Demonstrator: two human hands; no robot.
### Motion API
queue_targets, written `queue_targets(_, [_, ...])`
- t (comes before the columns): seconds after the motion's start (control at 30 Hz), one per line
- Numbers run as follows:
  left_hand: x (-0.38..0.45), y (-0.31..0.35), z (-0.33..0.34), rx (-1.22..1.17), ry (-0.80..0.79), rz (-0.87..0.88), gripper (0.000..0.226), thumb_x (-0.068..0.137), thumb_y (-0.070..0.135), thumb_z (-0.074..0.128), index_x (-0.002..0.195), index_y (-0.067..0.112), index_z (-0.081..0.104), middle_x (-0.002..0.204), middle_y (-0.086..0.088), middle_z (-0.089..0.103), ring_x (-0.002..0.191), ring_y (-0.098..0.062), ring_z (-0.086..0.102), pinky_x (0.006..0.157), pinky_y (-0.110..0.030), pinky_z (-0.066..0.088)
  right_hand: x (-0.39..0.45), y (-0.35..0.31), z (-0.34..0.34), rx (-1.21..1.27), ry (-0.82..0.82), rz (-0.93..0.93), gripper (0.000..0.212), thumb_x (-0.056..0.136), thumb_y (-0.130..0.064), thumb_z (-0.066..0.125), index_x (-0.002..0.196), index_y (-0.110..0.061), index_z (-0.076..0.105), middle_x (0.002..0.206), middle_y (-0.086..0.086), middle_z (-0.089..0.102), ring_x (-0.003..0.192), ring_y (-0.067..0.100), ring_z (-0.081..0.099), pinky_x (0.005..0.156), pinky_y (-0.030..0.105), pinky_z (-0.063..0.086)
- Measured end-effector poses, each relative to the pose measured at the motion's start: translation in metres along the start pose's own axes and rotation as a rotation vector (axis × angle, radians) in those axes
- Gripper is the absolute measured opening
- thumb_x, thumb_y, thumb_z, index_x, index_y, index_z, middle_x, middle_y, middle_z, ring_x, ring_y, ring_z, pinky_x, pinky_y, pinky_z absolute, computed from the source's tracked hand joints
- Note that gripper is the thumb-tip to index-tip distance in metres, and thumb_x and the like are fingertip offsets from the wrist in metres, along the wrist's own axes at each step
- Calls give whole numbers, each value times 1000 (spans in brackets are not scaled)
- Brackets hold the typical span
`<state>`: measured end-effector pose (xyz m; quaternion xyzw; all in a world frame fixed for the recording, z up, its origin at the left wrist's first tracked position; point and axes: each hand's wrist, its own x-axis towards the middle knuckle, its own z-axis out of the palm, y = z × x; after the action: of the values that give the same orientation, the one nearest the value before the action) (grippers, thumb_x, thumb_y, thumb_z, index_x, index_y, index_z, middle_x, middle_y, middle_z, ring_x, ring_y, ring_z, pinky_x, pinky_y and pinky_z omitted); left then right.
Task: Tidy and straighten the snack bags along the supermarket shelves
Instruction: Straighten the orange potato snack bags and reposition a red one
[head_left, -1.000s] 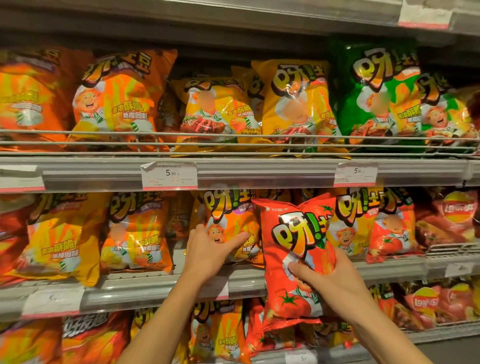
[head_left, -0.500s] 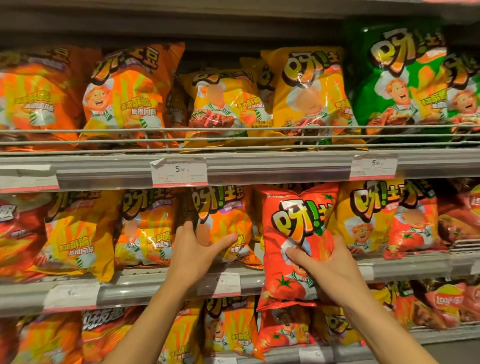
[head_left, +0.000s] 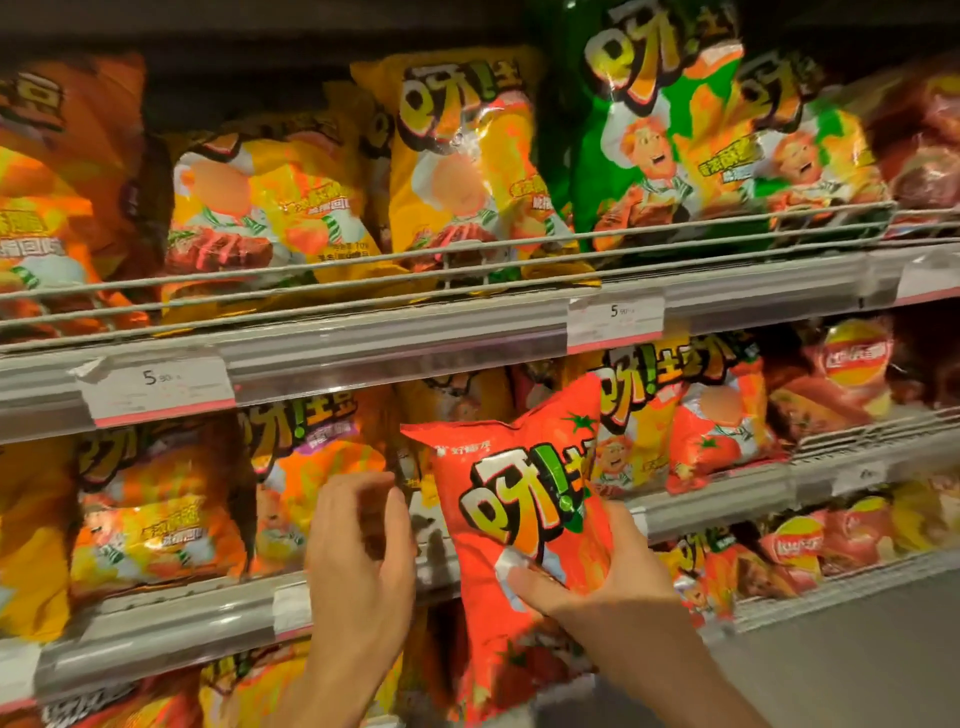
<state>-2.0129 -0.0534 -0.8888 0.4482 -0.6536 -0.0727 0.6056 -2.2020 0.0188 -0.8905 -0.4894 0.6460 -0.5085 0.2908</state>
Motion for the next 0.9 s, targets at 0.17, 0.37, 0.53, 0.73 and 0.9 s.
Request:
queue_targets(0.17, [-2,14,60,-146,-284,-65,16,95,22,52,107,17,61,102,3,65,95,-10,62,82,-26,48,-24,7,-46,-95,67,-13,85,39,-80,80,113,-45,55,102,-30,69,100,-13,62,88,19,52])
queue_targets(0.37, [4,25,121,-175,-527,-271,79,82,50,71,145,17,38,138,2,46,131,-17,41,109,-35,36,-22,23,-93,-91,197,136,75,55,-34,98,120,-26,61,113,-6,71,103,16,67,83,33,50])
queue_targets(0.53, [0,41,156,29,-471,-222,102,58,75,75,135,16,42,117,0,35,120,-21,30,102,-38,38,-7,42,-121,-47,316,163,77,57,-39,96,123,-30,57,114,-10,66,110,18,57,93,38,42])
queue_targets(0.73, [-1,57,177,112,-350,-298,101,52,73,79,125,15,42,119,0,37,122,-20,34,92,-36,44,18,68,-146,49,338,133,97,39,-55,89,125,-27,54,117,-8,62,110,17,56,92,37,42])
queue_targets(0.9, [2,62,175,73,-329,-298,88,51,67,84,112,18,44,111,1,49,113,-22,46,85,-42,50,30,82,-156,91,321,104,89,42,-51,91,120,-23,61,112,-9,70,109,19,65,88,37,48])
